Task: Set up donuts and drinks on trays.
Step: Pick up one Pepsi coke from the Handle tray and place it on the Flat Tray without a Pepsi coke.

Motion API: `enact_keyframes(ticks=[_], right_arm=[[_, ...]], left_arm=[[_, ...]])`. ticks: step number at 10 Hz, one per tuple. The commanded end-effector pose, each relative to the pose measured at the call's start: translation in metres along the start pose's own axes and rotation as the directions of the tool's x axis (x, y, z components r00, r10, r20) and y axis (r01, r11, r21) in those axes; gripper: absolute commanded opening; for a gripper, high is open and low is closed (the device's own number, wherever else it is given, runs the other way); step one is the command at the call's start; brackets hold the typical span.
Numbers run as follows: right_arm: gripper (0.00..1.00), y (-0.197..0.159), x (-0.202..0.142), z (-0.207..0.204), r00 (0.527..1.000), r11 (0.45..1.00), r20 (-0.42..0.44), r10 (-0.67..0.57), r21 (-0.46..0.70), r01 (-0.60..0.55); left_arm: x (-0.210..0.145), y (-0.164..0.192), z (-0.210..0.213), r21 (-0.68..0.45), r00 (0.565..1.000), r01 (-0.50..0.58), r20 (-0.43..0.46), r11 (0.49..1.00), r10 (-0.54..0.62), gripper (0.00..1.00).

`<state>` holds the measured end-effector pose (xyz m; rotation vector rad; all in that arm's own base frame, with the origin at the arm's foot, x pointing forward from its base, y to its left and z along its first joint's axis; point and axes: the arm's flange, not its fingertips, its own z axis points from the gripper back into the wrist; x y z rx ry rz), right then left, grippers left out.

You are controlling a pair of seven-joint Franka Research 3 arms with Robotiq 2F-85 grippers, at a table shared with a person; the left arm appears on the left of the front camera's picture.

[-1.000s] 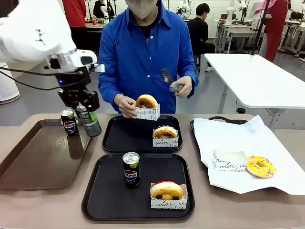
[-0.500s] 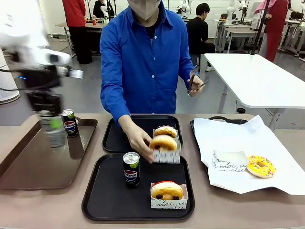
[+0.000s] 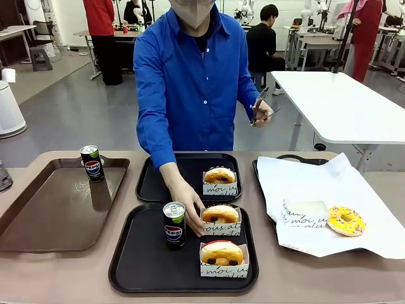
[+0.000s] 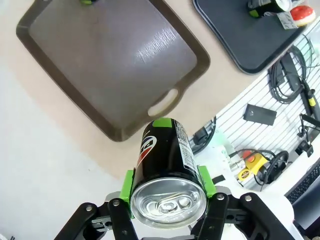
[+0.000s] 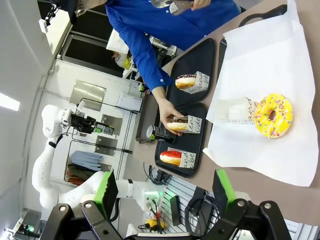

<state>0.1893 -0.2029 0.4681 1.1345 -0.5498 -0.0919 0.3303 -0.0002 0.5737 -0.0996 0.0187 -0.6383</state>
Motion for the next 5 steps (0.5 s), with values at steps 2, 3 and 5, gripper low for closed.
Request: enact_keyframes(ticks=[2, 3, 5], right_arm=[[1.0, 0.0, 0.002, -0.001, 1.0, 0.999, 0.018, 0.018, 0.028, -0.018], [1.0, 0.0, 0.002, -0.001, 1.0, 0.999, 0.018, 0.018, 0.028, -0.018], [1.0, 0.0, 0.002, -0.001, 1.0, 0.999, 0.018, 0.018, 0.028, -0.018]], left_arm=[[0.0, 0.0, 0.0, 0.0, 1.0, 0.0, 0.0, 1.0, 0.0, 0.58], [0.0, 0.0, 0.0, 0.0, 1.0, 0.0, 0.0, 1.0, 0.0, 0.58], [0.0, 0.0, 0.0, 0.0, 1.0, 0.0, 0.0, 1.0, 0.0, 0.58]])
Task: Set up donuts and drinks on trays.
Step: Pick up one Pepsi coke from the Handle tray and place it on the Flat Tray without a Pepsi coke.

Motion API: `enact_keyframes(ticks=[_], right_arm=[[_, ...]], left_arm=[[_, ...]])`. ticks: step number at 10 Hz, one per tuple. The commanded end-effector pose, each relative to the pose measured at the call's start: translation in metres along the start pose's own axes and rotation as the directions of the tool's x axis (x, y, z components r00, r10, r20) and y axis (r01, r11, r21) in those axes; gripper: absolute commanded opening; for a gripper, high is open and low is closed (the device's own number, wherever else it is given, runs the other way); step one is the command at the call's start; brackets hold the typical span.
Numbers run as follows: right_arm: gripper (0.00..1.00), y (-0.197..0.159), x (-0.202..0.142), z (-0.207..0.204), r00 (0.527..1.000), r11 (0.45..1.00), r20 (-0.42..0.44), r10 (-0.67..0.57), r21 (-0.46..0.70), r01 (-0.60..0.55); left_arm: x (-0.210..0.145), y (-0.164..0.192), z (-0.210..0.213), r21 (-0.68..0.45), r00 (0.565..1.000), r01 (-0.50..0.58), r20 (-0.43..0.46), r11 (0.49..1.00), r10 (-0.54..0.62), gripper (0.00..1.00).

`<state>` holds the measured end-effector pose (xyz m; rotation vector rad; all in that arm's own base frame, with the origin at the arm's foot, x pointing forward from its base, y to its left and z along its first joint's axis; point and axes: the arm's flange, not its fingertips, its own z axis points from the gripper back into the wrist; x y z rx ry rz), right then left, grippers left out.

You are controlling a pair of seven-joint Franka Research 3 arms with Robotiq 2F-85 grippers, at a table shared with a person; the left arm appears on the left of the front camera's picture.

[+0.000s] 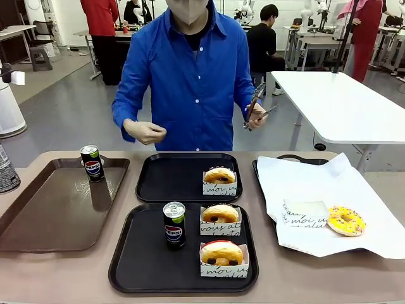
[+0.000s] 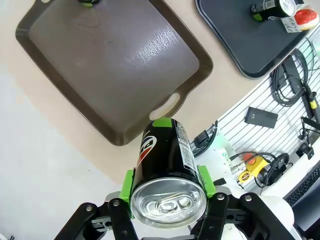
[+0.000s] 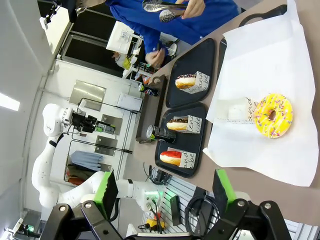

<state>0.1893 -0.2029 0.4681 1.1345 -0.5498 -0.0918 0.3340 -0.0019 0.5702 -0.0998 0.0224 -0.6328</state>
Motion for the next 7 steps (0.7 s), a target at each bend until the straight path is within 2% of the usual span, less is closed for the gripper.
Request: enact_keyframes(ticks=[1, 3, 4, 6, 7], right_arm=[[1.0, 0.0, 0.002, -0.001, 1.0, 0.999, 0.018, 0.018, 0.028, -0.018], [1.0, 0.0, 0.002, -0.001, 1.0, 0.999, 0.018, 0.018, 0.028, -0.018], [1.0, 0.0, 0.002, -0.001, 1.0, 0.999, 0.018, 0.018, 0.028, -0.018], [1.0, 0.0, 0.002, -0.001, 1.0, 0.999, 0.018, 0.018, 0.028, -0.018], [1.0, 0.0, 0.002, -0.001, 1.0, 0.999, 0.018, 0.018, 0.028, -0.018]], left_arm=[[-0.004, -0.001, 0.004, 0.001, 1.0, 0.006, 0.003, 1.0, -0.006, 0.58], [-0.001, -0.001, 0.001, 0.0, 1.0, 0.0, 0.0, 1.0, 0.0, 0.58], [0.015, -0.014, -0.003, -0.001, 1.0, 0.007, 0.015, 1.0, -0.007, 0.58], [0.088, -0.067, -0.009, 0.094, 0.997, 0.065, 0.04, 0.994, -0.069, 0.58], [0.127, -0.092, -0.019, 0.086, 0.997, 0.074, 0.019, 0.994, -0.076, 0.58]])
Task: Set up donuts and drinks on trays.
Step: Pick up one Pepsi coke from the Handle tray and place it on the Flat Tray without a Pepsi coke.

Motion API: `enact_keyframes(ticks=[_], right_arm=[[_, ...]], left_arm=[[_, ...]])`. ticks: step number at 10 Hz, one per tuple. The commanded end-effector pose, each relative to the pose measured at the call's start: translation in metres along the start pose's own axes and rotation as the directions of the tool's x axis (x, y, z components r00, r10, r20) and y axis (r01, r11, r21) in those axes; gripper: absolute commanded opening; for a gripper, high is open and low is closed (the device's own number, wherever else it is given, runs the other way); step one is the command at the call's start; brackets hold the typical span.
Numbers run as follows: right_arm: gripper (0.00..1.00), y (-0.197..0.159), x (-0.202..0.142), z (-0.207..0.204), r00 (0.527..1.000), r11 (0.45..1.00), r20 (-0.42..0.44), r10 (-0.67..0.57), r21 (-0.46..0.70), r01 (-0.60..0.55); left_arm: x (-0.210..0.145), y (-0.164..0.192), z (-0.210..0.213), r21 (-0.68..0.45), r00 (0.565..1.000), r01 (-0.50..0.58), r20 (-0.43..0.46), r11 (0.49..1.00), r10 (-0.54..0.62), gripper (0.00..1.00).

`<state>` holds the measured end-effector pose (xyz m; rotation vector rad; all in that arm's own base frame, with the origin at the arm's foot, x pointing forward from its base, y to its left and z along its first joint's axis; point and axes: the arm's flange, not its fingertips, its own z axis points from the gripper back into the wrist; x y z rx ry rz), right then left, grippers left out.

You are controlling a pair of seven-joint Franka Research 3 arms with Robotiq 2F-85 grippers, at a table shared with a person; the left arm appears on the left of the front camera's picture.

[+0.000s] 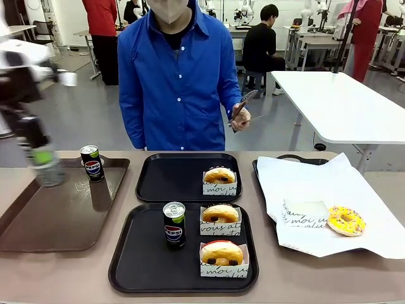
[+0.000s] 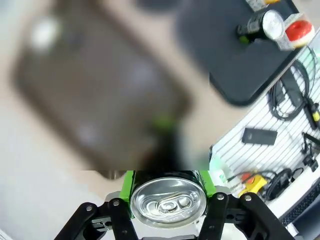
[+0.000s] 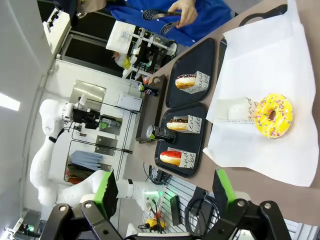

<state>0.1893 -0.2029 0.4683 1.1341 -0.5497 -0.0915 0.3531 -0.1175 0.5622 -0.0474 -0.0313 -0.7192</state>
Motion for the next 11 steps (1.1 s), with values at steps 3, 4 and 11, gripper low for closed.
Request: enact_keyframes(ticks=[3, 4, 11], right_arm=[[1.0, 0.0, 0.002, -0.001, 1.0, 0.999, 0.019, 0.018, 0.029, -0.018], [1.0, 0.0, 0.002, -0.001, 1.0, 0.999, 0.019, 0.018, 0.029, -0.018], [1.0, 0.0, 0.002, -0.001, 1.0, 0.999, 0.019, 0.018, 0.029, -0.018]], left_arm=[[0.151, -0.059, -0.068, 0.064, 0.994, 0.018, 0.102, 0.998, -0.024, 0.58], [0.182, -0.06, -0.091, 0.077, 0.994, 0.028, 0.103, 0.997, -0.036, 0.58], [0.212, -0.05, -0.124, 0.074, 0.998, 0.017, -0.054, 0.997, -0.013, 0.58]])
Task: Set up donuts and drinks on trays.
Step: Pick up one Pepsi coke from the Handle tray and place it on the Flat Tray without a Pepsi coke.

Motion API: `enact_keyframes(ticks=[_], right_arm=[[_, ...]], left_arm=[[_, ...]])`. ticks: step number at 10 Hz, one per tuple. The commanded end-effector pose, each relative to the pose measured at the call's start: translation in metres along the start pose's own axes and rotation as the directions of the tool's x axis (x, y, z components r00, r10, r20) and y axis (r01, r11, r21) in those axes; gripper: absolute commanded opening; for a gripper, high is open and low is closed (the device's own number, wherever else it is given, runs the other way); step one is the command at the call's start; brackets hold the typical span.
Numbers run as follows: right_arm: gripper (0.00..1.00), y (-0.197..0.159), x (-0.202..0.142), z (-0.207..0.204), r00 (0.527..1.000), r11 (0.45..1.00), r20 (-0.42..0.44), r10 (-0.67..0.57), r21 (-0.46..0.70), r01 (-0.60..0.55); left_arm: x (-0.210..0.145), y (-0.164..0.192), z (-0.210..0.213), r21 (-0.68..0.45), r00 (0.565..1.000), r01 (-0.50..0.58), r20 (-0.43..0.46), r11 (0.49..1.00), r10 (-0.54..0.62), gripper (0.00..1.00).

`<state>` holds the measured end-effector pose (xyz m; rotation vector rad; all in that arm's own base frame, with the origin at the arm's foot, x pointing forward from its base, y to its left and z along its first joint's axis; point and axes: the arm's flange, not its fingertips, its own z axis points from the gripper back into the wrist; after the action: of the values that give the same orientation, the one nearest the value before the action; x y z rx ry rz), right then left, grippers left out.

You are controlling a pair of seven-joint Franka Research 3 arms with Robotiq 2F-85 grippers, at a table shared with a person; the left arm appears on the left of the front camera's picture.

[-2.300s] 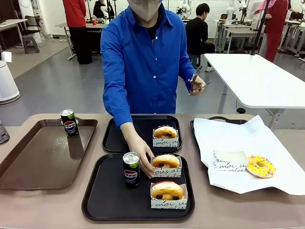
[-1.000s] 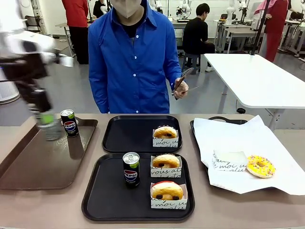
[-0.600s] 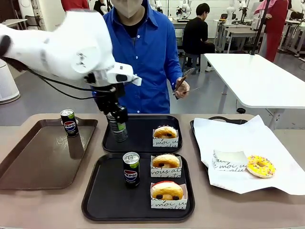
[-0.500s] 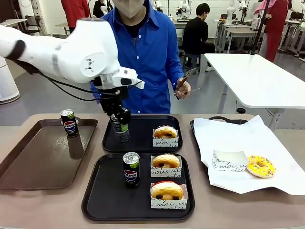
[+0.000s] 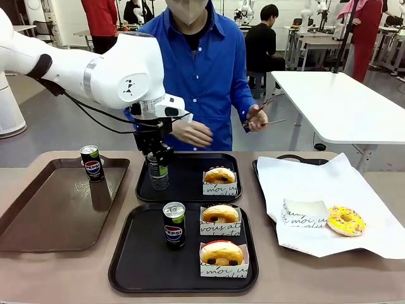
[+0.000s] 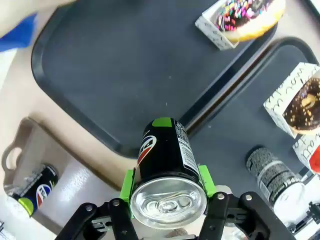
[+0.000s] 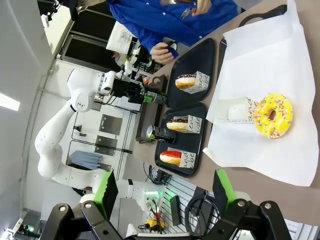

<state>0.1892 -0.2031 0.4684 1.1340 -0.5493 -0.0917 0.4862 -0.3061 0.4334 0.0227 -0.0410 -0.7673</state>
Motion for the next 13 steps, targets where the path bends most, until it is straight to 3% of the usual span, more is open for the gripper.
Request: enact_keyframes(ticks=[1, 2, 3, 4, 5, 9, 11, 12, 13], right_arm=[[1.0, 0.0, 0.002, -0.001, 1.0, 0.999, 0.019, 0.018, 0.029, -0.018], [1.0, 0.0, 0.002, -0.001, 1.0, 0.999, 0.019, 0.018, 0.029, -0.018], [1.0, 0.0, 0.002, -0.001, 1.0, 0.999, 0.019, 0.018, 0.029, -0.018], [1.0, 0.0, 0.002, -0.001, 1.0, 0.999, 0.019, 0.018, 0.029, -0.018], [1.0, 0.0, 0.002, -0.001, 1.0, 0.999, 0.019, 0.018, 0.029, -0.018], [1.0, 0.0, 0.002, -0.001, 1.0, 0.999, 0.019, 0.018, 0.029, -0.018], [1.0, 0.0, 0.002, -0.001, 1.0, 0.999, 0.019, 0.018, 0.029, -0.018], [1.0, 0.0, 0.002, -0.001, 1.0, 0.999, 0.019, 0.018, 0.029, -0.018], [1.0, 0.0, 0.002, -0.001, 1.0, 0.999, 0.019, 0.018, 0.029, -0.018]], left_arm=[[-0.052, 0.001, 0.051, -0.009, 0.986, -0.066, -0.155, 0.998, 0.064, 0.58], [-0.124, 0.007, 0.094, -0.002, 0.978, 0.026, -0.209, 1.0, -0.026, 0.58], [-0.191, 0.019, 0.122, 0.041, 0.978, 0.081, -0.198, 0.996, -0.072, 0.58], [-0.24, 0.032, 0.135, 0.048, 0.98, 0.088, -0.181, 0.995, -0.078, 0.58], [-0.263, 0.041, 0.132, 0.035, 0.983, 0.05, -0.181, 0.998, -0.043, 0.58], [-0.268, 0.061, 0.138, 0.008, 0.991, -0.014, -0.131, 1.0, 0.015, 0.58], [-0.281, 0.069, 0.139, 0.011, 0.991, -0.096, -0.094, 0.995, 0.097, 0.58], [-0.275, 0.064, 0.138, 0.007, 0.99, -0.015, -0.143, 1.0, 0.016, 0.58], [-0.275, 0.064, 0.138, 0.007, 0.99, -0.015, -0.143, 1.0, 0.016, 0.58]])
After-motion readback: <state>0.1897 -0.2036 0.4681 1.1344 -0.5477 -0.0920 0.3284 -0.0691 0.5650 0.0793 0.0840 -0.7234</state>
